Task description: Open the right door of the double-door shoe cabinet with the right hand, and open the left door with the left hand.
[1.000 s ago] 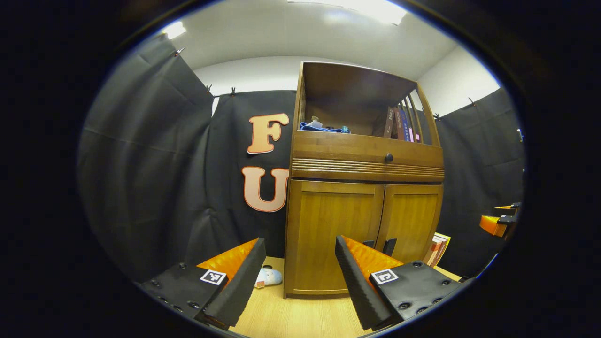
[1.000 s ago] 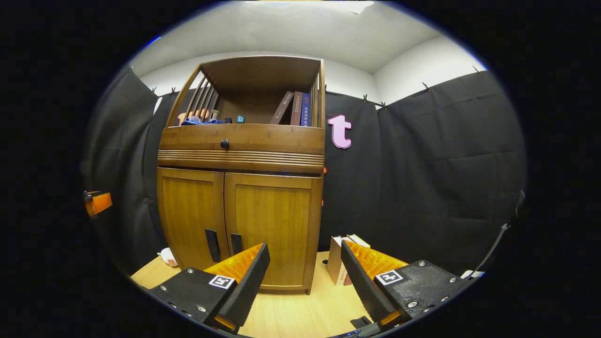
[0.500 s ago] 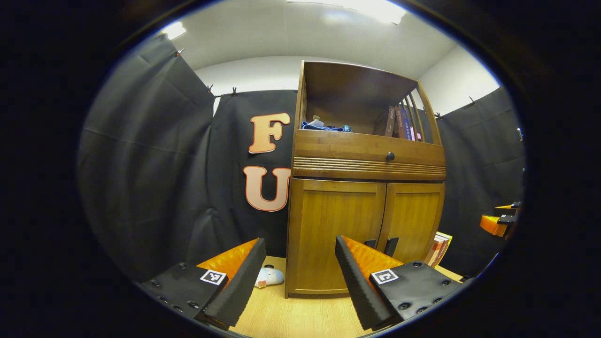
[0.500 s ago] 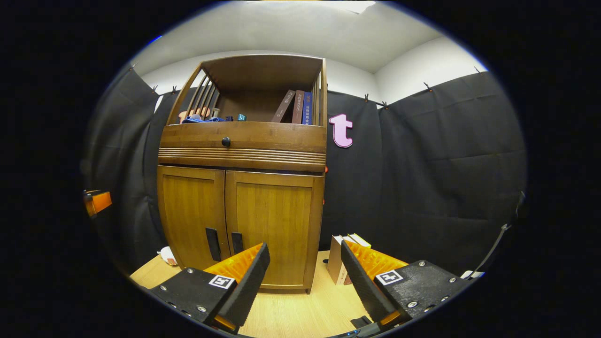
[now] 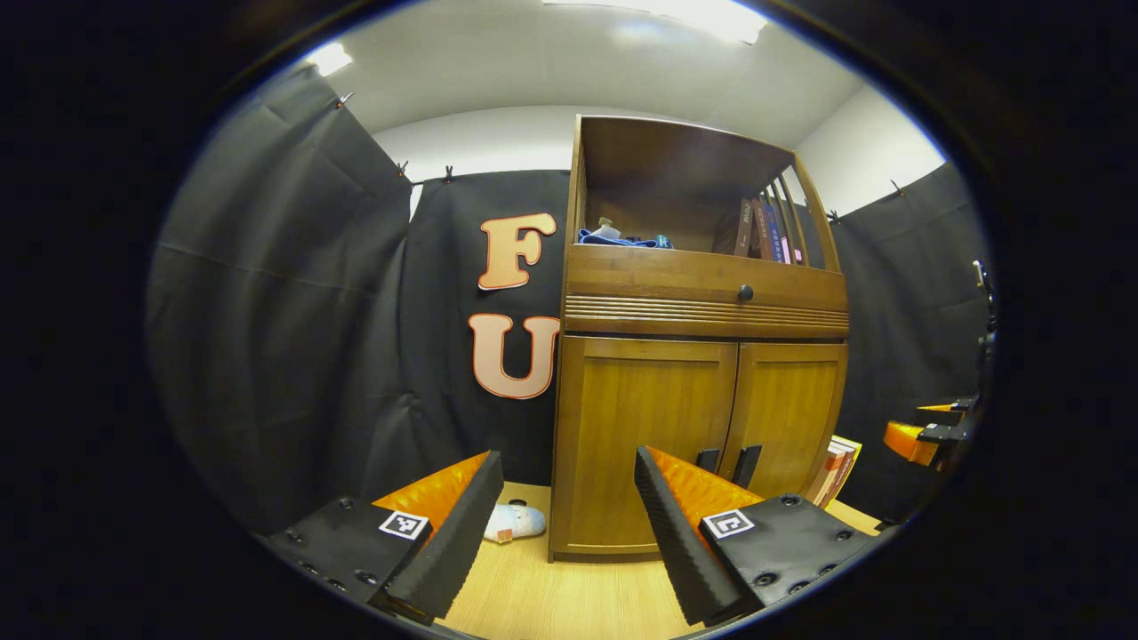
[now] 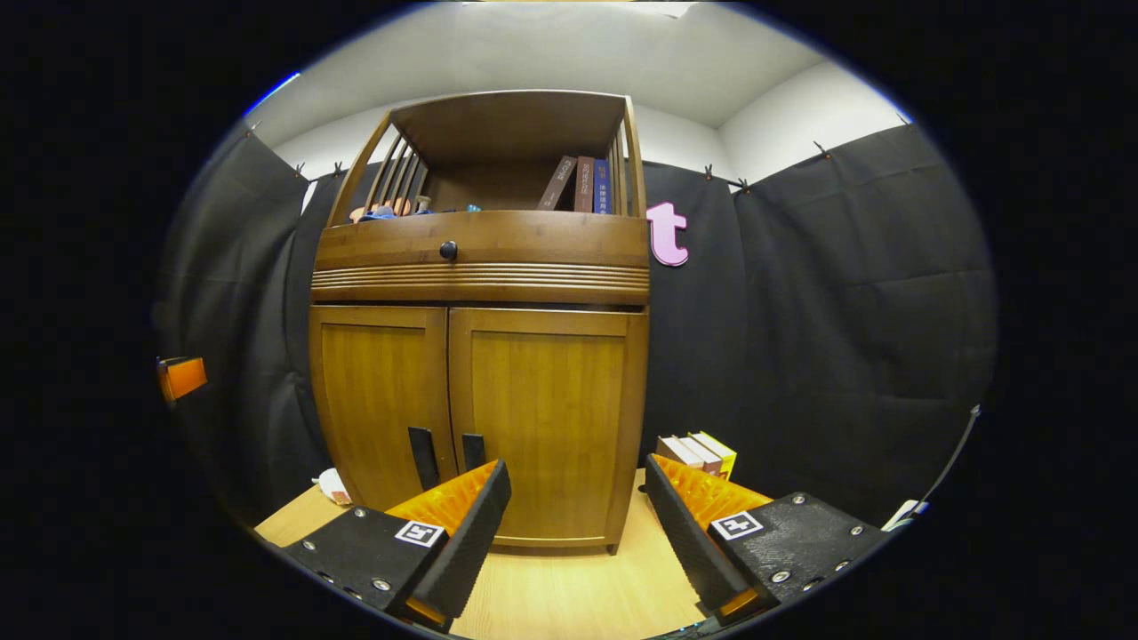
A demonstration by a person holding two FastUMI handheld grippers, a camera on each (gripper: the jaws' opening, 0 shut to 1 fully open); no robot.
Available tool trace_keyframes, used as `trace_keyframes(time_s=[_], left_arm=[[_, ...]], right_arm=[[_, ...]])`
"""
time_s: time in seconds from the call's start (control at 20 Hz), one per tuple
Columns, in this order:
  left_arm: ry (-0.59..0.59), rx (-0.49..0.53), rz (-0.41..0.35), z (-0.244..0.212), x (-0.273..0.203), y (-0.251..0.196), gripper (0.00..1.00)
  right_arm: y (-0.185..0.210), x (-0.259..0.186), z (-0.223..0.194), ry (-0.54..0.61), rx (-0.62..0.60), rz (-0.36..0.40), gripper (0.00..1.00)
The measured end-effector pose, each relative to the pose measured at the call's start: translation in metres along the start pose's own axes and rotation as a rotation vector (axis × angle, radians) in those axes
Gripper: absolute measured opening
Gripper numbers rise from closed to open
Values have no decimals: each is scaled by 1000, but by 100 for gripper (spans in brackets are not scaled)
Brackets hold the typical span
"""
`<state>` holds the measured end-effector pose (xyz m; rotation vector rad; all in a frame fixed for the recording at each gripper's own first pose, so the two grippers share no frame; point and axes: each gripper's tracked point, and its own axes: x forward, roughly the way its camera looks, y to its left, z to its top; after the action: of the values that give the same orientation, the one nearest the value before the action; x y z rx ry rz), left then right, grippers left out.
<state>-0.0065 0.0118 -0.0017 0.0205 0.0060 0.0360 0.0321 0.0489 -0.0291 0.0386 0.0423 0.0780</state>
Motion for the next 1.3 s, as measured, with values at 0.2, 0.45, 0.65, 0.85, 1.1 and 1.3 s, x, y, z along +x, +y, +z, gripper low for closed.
trace_keyframes(time_s=[0.2,0.45,0.65,0.85,1.1,1.3], left_arm=[[0,4,21,2,-3,9,93],[1,17,55,0,-9,23,93],[12,20,85,-3,-13,36,93],[17,22,115,-6,-13,50,93],[37,27,156,-13,-12,70,93],[53,34,187,-19,-12,84,93]], right_arm=[[28,22,-18,11,20,50,94],[61,53,-40,32,32,98,94],[88,81,-48,23,52,142,94],[108,112,-68,55,52,162,93],[125,154,-98,110,56,168,82],[127,179,-117,142,71,144,75]])
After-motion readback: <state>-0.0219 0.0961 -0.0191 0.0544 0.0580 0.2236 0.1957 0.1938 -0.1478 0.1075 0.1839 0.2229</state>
